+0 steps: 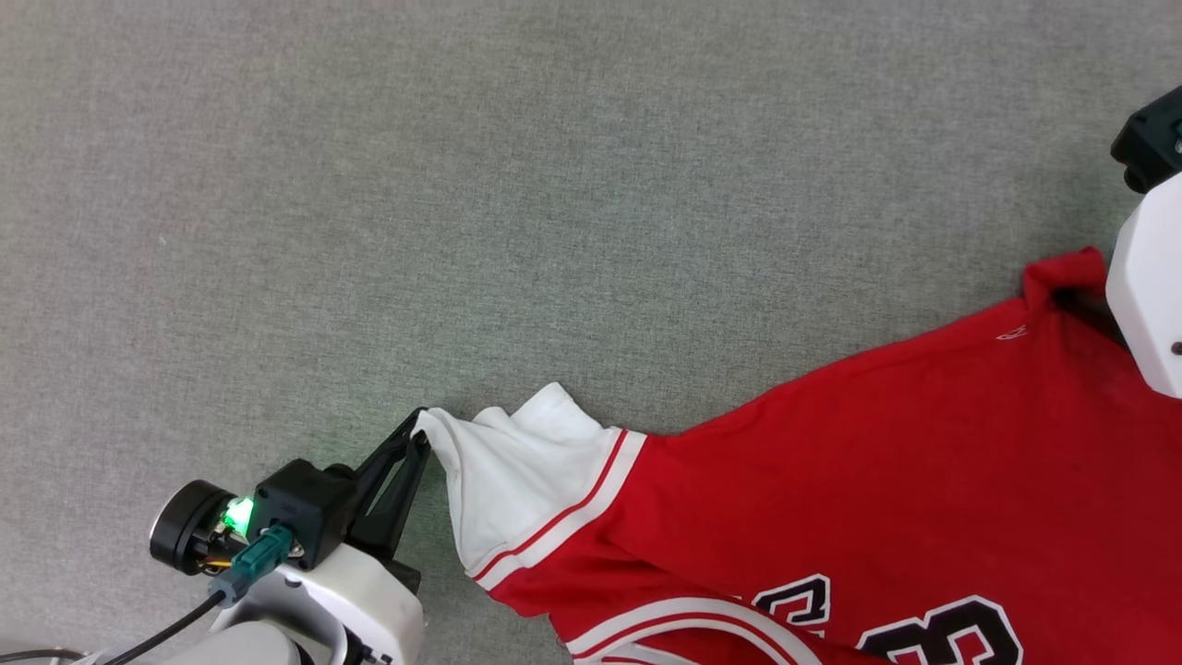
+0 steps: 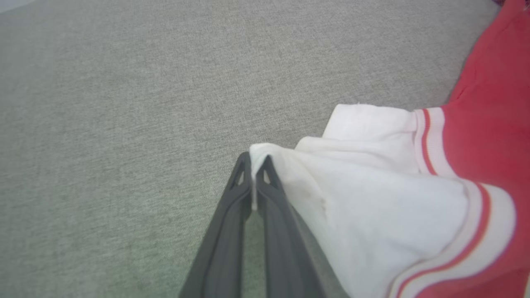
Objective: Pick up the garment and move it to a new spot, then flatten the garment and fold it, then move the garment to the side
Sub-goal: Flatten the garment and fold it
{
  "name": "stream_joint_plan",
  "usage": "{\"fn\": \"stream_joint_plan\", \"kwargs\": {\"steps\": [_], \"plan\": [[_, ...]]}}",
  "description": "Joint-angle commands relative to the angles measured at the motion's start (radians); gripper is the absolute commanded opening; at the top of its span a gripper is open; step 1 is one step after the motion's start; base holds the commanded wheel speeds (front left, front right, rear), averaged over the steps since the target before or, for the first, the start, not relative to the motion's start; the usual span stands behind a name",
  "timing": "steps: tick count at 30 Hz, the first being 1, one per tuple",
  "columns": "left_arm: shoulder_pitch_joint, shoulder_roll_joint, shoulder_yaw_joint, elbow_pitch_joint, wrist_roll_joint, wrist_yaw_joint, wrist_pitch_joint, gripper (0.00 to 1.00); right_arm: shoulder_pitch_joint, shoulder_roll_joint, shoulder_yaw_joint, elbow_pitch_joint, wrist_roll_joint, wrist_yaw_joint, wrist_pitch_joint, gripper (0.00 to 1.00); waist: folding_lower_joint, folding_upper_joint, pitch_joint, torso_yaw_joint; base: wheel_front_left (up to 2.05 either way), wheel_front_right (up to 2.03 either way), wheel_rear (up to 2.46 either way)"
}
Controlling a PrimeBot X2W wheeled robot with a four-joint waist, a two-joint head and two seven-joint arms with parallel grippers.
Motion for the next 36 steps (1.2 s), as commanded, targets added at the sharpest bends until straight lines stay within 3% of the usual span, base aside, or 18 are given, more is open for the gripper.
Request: {"fn": "stream_joint_plan", "kwargs": {"steps": [1, 6, 7, 8, 20, 26, 36], "plan": [[-0.016, -0.008, 0.002, 0.005, 0.007, -0.001, -0.007, 0.0, 0.005, 0.01, 0.023, 0.033, -0.002, -0.001, -0.013, 1.0, -0.0001, -0.0001, 0.018, 0.012, 0.0, 0.0, 0.0], [-0.023, -0.023, -0.002, 0.02, 0.007, -0.008, -0.008, 0.0, 0.071, 0.036, 0.104, 0.114, 0.023, -0.001, -0.048, 1.0, -0.0001, -0.0001, 0.02, 0.013, 0.0, 0.0, 0.0], [-0.021, -0.024, -0.003, 0.024, 0.005, -0.009, -0.008, 0.0, 0.071, 0.039, 0.115, 0.117, 0.029, -0.001, -0.063, 0.16, -0.0001, -0.0001, 0.016, 0.011, 0.0, 0.0, 0.0], [-0.02, -0.025, -0.004, 0.028, 0.004, -0.011, -0.008, 0.0, 0.064, 0.036, 0.125, 0.115, 0.03, -0.001, -0.081, 0.0, -0.0001, -0.0001, 0.01, 0.008, 0.0, 0.0, 0.0], [0.017, -0.013, -0.004, 0.072, -0.006, -0.016, -0.021, 0.0, -0.009, -0.04, 0.114, 0.031, 0.084, -0.001, -0.382, 0.0, -0.0001, -0.0001, -0.184, -0.048, 0.0, 0.0, 0.0], [-0.034, 0.008, 0.034, 0.057, 0.0, -0.006, -0.025, 0.0, 0.019, -0.019, 0.062, 0.025, 0.054, -0.001, -0.533, 0.0, -0.0001, -0.0001, -0.258, -0.088, 0.0, 0.0, 0.0], [-0.24, 0.003, 0.113, 0.08, 0.029, -0.045, 0.005, 0.0, -0.046, 0.068, -0.026, 0.006, -0.056, -0.001, -0.623, 0.0, -0.0001, -0.0001, -0.248, -0.148, 0.0, 0.0, 0.0]]}}
